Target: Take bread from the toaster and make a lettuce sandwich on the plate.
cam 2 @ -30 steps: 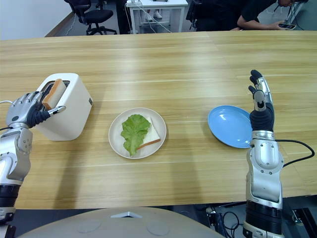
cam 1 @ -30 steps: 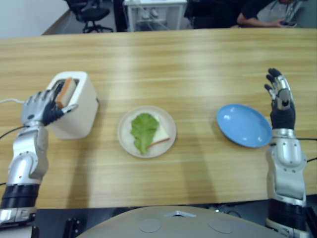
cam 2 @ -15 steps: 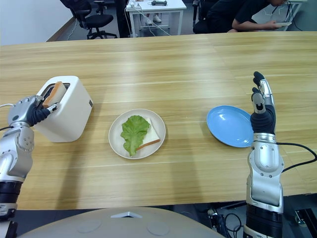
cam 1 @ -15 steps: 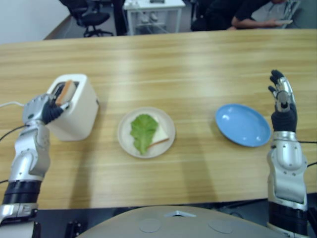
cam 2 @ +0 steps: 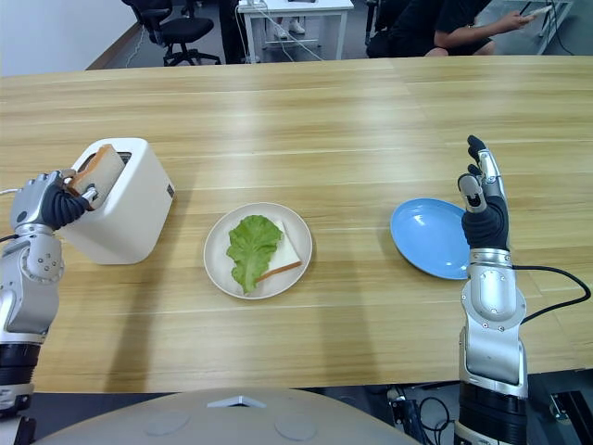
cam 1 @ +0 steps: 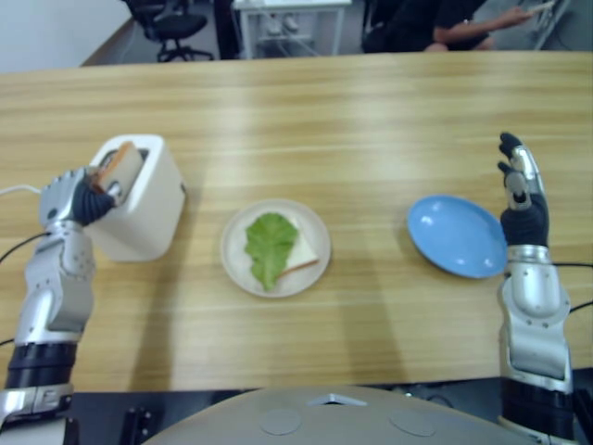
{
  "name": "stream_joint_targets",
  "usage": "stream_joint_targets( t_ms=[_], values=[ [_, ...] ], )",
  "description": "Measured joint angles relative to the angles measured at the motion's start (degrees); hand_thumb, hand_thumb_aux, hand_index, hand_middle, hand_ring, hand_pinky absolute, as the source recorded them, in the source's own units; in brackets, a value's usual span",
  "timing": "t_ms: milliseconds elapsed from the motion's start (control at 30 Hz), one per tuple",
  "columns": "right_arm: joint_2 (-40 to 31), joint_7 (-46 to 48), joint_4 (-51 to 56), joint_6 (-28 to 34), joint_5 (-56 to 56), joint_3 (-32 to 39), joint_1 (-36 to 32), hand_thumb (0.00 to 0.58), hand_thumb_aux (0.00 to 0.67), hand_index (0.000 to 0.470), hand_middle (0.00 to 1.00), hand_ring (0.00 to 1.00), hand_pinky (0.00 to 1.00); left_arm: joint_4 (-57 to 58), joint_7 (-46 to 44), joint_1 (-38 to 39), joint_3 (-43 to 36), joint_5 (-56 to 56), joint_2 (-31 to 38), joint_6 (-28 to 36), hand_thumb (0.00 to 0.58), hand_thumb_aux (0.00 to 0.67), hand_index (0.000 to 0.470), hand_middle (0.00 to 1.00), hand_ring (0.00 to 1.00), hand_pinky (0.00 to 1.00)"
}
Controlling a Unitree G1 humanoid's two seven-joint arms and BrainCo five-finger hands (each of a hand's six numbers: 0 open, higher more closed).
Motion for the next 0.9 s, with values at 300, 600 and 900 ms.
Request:
stream_joint_targets(
  t_ms=[300, 600, 900],
  values=[
    [0.0, -0.1, 0.7, -0.3, -1.3, 0.1, 0.1, 0.000, 0.000, 0.000, 0.00, 0.00, 0.00, -15.8, 7.3, -1.3, 11.4, -7.5, -2.5, -9.6, 0.580, 0.670, 0.460, 1.00, 1.00, 1.00],
    [0.0, -0.3, 2.5, -1.1, -1.5, 0.2, -0.4, 0.000, 0.000, 0.000, 0.00, 0.00, 0.00, -18.5, -4.8, -6.2, 10.9, -33.2, -9.8, -10.1, 0.580, 0.670, 0.460, 1.00, 1.00, 1.00],
    [0.0, -0.4, 4.5, -1.5, -1.6, 0.4, -1.2, 0.000, 0.000, 0.000, 0.00, 0.00, 0.00, -8.3, -25.8, -3.6, -11.8, -43.5, -15.7, -5.0, 0.580, 0.670, 0.460, 1.00, 1.00, 1.00]
  ],
)
